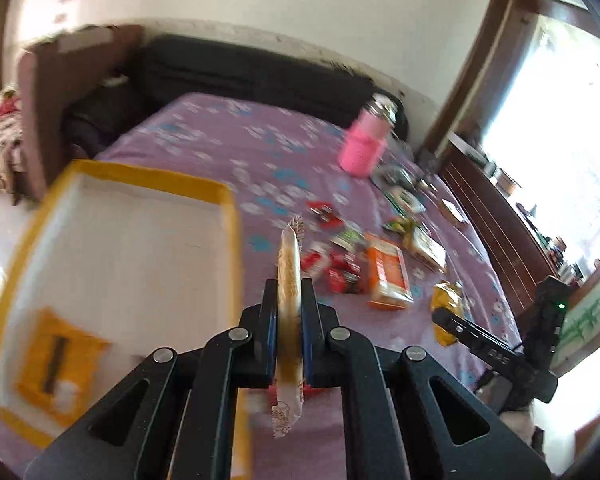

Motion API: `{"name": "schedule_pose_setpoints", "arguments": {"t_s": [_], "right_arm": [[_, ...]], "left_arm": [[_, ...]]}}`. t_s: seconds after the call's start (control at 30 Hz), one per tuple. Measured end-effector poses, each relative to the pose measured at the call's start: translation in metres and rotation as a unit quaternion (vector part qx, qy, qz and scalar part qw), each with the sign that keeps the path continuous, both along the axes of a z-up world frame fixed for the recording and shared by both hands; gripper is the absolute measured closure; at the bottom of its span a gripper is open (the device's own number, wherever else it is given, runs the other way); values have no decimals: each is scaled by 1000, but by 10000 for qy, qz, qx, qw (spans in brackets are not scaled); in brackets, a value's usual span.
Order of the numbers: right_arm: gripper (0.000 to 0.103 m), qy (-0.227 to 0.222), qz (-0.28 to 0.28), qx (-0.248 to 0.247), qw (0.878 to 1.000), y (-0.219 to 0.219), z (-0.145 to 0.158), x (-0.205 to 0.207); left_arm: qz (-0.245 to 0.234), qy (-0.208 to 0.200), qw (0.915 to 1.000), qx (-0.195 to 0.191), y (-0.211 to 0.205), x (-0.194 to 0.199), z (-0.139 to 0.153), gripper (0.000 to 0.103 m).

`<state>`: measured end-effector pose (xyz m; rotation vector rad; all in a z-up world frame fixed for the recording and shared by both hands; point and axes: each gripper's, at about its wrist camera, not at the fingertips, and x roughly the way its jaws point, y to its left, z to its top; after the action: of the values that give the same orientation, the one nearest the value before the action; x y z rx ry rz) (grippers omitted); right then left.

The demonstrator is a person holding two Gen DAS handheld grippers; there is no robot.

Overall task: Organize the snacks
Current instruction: 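Move both held snacks over the yellow tray and release them inside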

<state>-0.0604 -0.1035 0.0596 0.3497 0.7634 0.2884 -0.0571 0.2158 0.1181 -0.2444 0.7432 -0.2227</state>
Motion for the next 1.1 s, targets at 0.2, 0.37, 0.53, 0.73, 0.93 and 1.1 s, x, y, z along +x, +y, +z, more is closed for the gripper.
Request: {"name": "schedule_pose_setpoints", "arguments": {"t_s": [0.2, 0.37, 0.53, 0.73, 0.93, 1.1], "right_arm": [[58, -68, 1045, -115, 9944, 97, 38, 5], [58, 293, 1796, -184, 9831, 186, 37, 20], [58, 710, 2088, -522, 9740, 255, 16, 45], [57, 1044, 2176, -924, 9660, 298, -14, 67], [45, 1047, 2068, -600, 9709, 293, -17, 71], [43, 766, 1990, -467, 9759, 271, 1, 60]], "left_arm": [[583, -75, 9981, 161, 66, -2, 5, 96], [882, 184, 9958, 157, 106, 17, -16, 96], [1046, 580, 9927, 135, 131, 47, -45, 96], [1212, 937, 9881, 120, 146, 63, -68, 95], [1354, 1033, 9854, 11, 152, 60, -70, 81], [1363, 783, 9876, 30, 143, 46, -51, 55]]}}
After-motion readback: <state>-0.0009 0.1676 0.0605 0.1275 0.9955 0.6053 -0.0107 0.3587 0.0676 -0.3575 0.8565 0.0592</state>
